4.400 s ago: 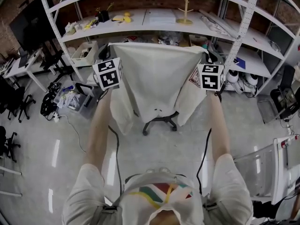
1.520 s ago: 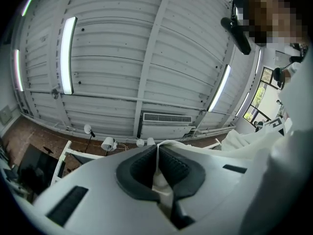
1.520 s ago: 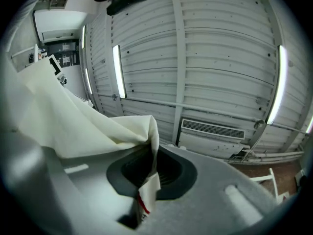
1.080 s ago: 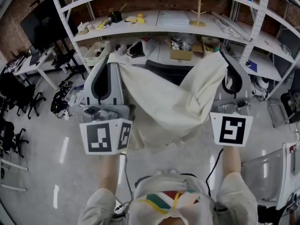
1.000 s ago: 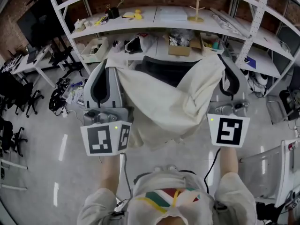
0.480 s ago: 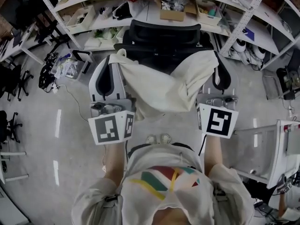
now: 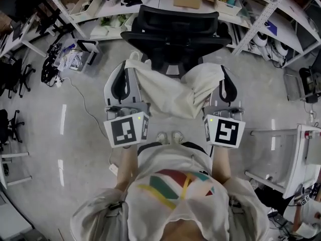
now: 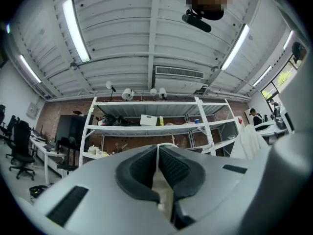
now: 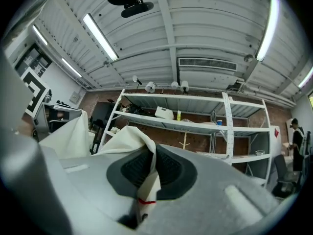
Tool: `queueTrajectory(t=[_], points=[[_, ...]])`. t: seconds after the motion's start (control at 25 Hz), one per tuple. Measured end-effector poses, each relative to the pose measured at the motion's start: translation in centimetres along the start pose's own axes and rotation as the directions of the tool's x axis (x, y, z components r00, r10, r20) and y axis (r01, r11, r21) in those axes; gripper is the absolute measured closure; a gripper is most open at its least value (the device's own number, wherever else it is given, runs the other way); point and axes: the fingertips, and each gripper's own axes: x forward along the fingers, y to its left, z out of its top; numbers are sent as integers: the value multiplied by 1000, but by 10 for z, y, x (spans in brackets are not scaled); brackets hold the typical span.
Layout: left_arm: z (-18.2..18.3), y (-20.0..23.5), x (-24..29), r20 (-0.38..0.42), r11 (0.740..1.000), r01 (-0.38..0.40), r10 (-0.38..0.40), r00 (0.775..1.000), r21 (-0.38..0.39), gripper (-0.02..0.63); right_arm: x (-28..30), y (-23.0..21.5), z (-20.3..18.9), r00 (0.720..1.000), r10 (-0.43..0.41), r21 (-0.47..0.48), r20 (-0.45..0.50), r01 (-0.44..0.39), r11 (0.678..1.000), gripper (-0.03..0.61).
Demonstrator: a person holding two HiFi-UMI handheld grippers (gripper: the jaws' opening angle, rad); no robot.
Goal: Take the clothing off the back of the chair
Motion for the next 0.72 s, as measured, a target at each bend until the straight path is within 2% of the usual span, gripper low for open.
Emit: queueTrajectory(t=[0.12, 0.32, 0.72], points=[[-12, 0, -5, -43, 1000, 0, 0, 999, -5, 600, -7, 13, -20, 998, 32, 25, -54, -30, 999, 569], [-24, 2, -11, -70, 1000, -3, 3, 998, -8, 600, -10, 23, -44, 992, 42, 63, -115, -35, 997, 568], [-34, 1, -16, -94, 1000, -8, 7, 996, -14, 600, -14, 21, -50, 990, 36, 56, -136, -29, 998, 569]])
